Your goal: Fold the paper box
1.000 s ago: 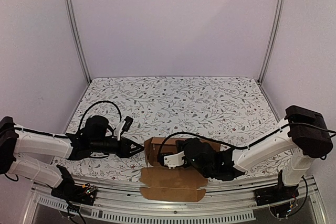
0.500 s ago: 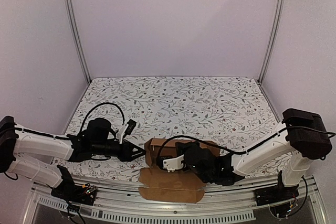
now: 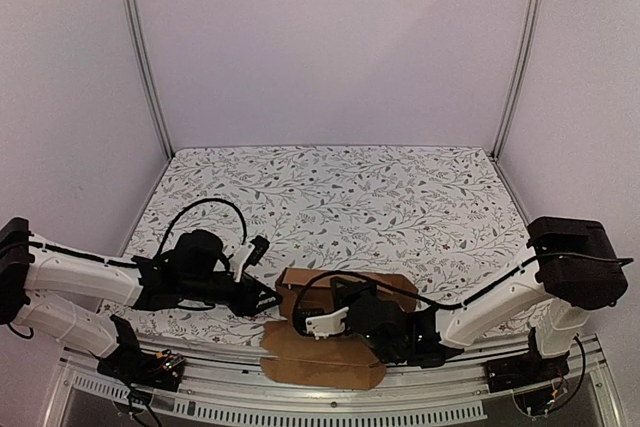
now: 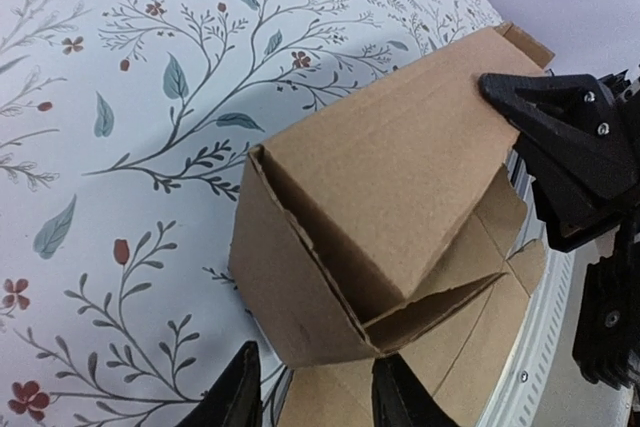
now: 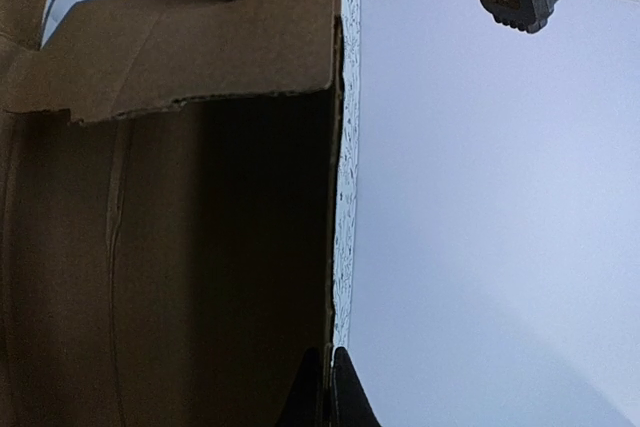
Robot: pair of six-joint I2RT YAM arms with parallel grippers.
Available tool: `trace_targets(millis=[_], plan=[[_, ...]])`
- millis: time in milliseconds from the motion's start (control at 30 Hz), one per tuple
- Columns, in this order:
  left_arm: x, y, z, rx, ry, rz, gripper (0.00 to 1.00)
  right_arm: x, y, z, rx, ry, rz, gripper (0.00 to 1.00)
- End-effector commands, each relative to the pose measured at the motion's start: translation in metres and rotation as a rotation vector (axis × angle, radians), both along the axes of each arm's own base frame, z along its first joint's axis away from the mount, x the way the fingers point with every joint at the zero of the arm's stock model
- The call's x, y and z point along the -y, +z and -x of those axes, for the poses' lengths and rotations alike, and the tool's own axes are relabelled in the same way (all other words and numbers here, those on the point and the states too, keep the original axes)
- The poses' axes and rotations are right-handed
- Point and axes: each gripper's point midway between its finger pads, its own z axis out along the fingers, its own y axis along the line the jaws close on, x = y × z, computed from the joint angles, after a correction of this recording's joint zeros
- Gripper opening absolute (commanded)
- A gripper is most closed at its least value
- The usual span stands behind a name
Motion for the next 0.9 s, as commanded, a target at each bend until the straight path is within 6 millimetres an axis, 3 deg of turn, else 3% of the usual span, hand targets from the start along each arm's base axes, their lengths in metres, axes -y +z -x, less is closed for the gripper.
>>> trace_targets(millis=[0,400,633,867], plan=[[0.002,0.002,-0.004,0.056,0.020,-0.051,0.38,-0.001,-0.002,0.005,0.030,-0.011,0.009,0.00],[0.005,0.007,-0.009,0.193,0.132,-0.119,0.43,-0.005,0.006,0.012,0.061,-0.051,-0.006,0.00],[0.020,0.015,-0.008,0.242,0.162,-0.093,0.46,-0.008,0.008,0.013,0.069,-0.071,-0.015,0.00],[0.034,0.011,-0.010,0.276,0.180,-0.107,0.46,-0.008,0.006,0.015,0.062,-0.081,-0.025,0.00]])
